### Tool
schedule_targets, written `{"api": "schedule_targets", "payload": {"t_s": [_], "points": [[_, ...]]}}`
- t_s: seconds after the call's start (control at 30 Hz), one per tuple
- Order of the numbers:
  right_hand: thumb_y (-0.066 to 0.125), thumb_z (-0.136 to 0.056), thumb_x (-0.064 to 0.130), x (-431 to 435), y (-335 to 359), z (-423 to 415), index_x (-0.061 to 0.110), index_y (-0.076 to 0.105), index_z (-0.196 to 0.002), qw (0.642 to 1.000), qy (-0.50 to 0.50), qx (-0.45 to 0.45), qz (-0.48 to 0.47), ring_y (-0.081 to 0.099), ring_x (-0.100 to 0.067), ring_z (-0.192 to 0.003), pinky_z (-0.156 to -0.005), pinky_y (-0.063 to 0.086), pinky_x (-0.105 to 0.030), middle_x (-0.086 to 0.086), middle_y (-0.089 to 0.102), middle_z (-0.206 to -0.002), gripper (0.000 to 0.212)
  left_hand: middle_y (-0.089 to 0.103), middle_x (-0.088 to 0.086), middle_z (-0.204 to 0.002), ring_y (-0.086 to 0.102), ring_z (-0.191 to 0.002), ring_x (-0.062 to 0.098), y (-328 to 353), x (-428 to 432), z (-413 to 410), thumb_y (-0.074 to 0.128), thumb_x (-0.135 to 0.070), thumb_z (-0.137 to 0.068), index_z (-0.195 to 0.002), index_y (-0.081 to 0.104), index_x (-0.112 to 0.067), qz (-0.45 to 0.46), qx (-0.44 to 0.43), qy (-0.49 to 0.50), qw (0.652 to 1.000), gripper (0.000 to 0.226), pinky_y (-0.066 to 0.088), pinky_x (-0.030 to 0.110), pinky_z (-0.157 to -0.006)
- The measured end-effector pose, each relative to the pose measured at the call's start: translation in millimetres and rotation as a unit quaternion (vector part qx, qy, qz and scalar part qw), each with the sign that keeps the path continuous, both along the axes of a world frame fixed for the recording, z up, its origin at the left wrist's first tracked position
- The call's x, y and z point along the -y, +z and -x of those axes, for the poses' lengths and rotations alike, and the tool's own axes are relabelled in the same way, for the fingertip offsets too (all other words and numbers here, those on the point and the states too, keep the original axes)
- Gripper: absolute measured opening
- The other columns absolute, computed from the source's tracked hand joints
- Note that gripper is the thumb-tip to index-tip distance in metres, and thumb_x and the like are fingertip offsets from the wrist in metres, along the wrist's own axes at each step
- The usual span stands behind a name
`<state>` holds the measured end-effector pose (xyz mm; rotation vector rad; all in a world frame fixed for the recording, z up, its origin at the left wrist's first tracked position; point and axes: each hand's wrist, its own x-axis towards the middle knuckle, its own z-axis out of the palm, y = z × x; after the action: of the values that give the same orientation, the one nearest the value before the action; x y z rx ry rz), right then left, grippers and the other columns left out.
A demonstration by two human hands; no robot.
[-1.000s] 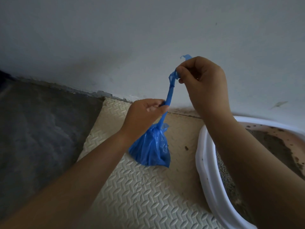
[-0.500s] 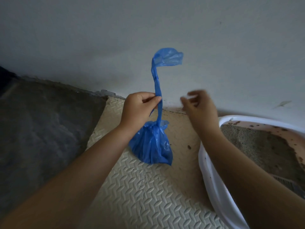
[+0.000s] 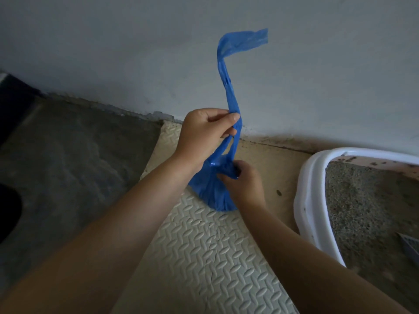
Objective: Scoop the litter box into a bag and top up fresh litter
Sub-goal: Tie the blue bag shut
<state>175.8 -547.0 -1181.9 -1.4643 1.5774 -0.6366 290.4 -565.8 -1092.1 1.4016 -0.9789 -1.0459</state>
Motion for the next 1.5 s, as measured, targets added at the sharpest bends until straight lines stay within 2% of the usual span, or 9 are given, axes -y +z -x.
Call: {"api": "schedule_targets", "payload": {"t_s": [0.2, 0.37, 0.5, 0.6, 0.8, 0.93, 1.07, 1.33, 1.5], "points": [[0.06, -0.083, 0.009, 9, 11, 20, 0.026, 0.069, -0.093, 0.999, -0.015, -0.003, 0.043, 0.058, 0.005, -0.073, -0.054, 0.038, -0.004, 0.016, 0.064, -0.078, 0.022, 0.066, -0.002, -0.059, 0.061, -0.057, 0.008, 7, 9, -22, 0.066, -0.008, -0.087, -0.073, 0.069, -0.013, 0.032, -0.042, 0.079, 0.995, 0.015, 0.056, 0.026, -0.067], [0.058, -0.08, 0.007, 31, 50, 30, 0.025, 0.072, -0.098, 0.997, 0.013, -0.015, 0.074, 0.063, 0.001, -0.08, -0.068, 0.047, -0.015, 0.017, 0.068, -0.082, 0.029, 0.056, -0.006, -0.05, 0.051, -0.046, 0.006, 5, 13, -39, 0.064, -0.009, -0.088, -0.064, 0.061, -0.015, 0.028, -0.093, 0.234, 0.968, 0.025, 0.046, 0.021, -0.054], [0.056, -0.073, -0.002, 38, 96, 41, 0.026, 0.065, -0.095, 0.995, 0.03, 0.013, 0.099, 0.062, 0.002, -0.076, -0.065, 0.045, -0.008, 0.015, 0.068, -0.079, 0.037, 0.056, -0.01, -0.051, 0.05, -0.053, 0.003, -11, -19, -43, 0.064, -0.019, -0.09, -0.058, 0.066, -0.019, -0.057, -0.116, 0.315, 0.94, 0.032, 0.043, 0.019, -0.06], [0.055, -0.074, -0.005, 38, 134, 53, 0.032, 0.055, -0.092, 0.994, 0.075, 0.036, 0.075, 0.061, 0.001, -0.073, -0.055, 0.042, -0.01, 0.015, 0.068, -0.077, 0.041, 0.06, -0.013, -0.056, 0.055, -0.058, 0.001, 7, -58, -42, 0.06, -0.024, -0.092, -0.071, 0.065, -0.021, -0.122, -0.116, 0.303, 0.938, 0.021, 0.047, 0.022, -0.072], [0.06, -0.079, 0.003, 34, 220, 41, 0.035, 0.056, -0.093, 0.983, 0.165, -0.027, 0.072, 0.059, 0.008, -0.086, -0.07, 0.046, -0.01, 0.025, 0.064, -0.083, 0.035, 0.06, -0.013, -0.051, 0.057, -0.056, -0.002, 111, -85, -57, 0.056, -0.019, -0.094, -0.073, 0.056, -0.022, -0.139, -0.118, 0.348, 0.919, 0.021, 0.049, 0.017, -0.069], [0.065, -0.08, 0.016, 27, 286, 0, 0.043, 0.059, -0.076, 0.975, 0.209, -0.066, 0.046, 0.058, 0.012, -0.077, -0.065, 0.045, -0.01, 0.033, 0.06, -0.07, 0.029, 0.059, -0.012, -0.05, 0.054, -0.052, -0.002, 180, -102, -97, 0.058, -0.019, -0.093, -0.073, 0.055, -0.02, -0.17, -0.108, 0.378, 0.903, 0.021, 0.05, 0.014, -0.064], [0.066, -0.081, 0.02, 19, 354, -63, 0.041, 0.06, -0.076, 0.962, 0.257, -0.086, 0.043, 0.056, 0.014, -0.067, -0.057, 0.039, -0.007, 0.03, 0.059, -0.068, 0.023, 0.062, -0.011, -0.055, 0.055, -0.051, -0.002, 246, -128, -154, 0.06, -0.022, -0.092, -0.072, 0.057, -0.019, -0.199, -0.101, 0.415, 0.882, 0.021, 0.05, 0.02, -0.069], [0.07, -0.08, 0.012, 2, 529, -228, 0.035, 0.063, -0.084, 0.945, 0.313, -0.043, 0.081, 0.06, 0.003, -0.079, -0.072, 0.036, 0.001, 0.021, 0.064, -0.083, 0.024, 0.067, -0.006, -0.066, 0.06, -0.063, 0.005, 440, -185, -290, 0.06, -0.025, -0.092, -0.07, 0.065, -0.017, -0.218, -0.052, 0.465, 0.856, 0.023, 0.052, 0.036, -0.078], [0.069, -0.08, 0.009, -7, 659, -310, 0.024, 0.069, -0.087, 0.938, 0.329, 0.025, 0.105, 0.064, -0.006, -0.077, -0.077, 0.049, -0.019, 0.011, 0.068, -0.083, 0.017, 0.067, -0.009, -0.061, 0.061, -0.058, 0.0, 582, -208, -354, 0.059, -0.025, -0.092, -0.069, 0.065, -0.018, -0.16, -0.033, 0.517, 0.84, 0.025, 0.052, 0.025, -0.072]]}}
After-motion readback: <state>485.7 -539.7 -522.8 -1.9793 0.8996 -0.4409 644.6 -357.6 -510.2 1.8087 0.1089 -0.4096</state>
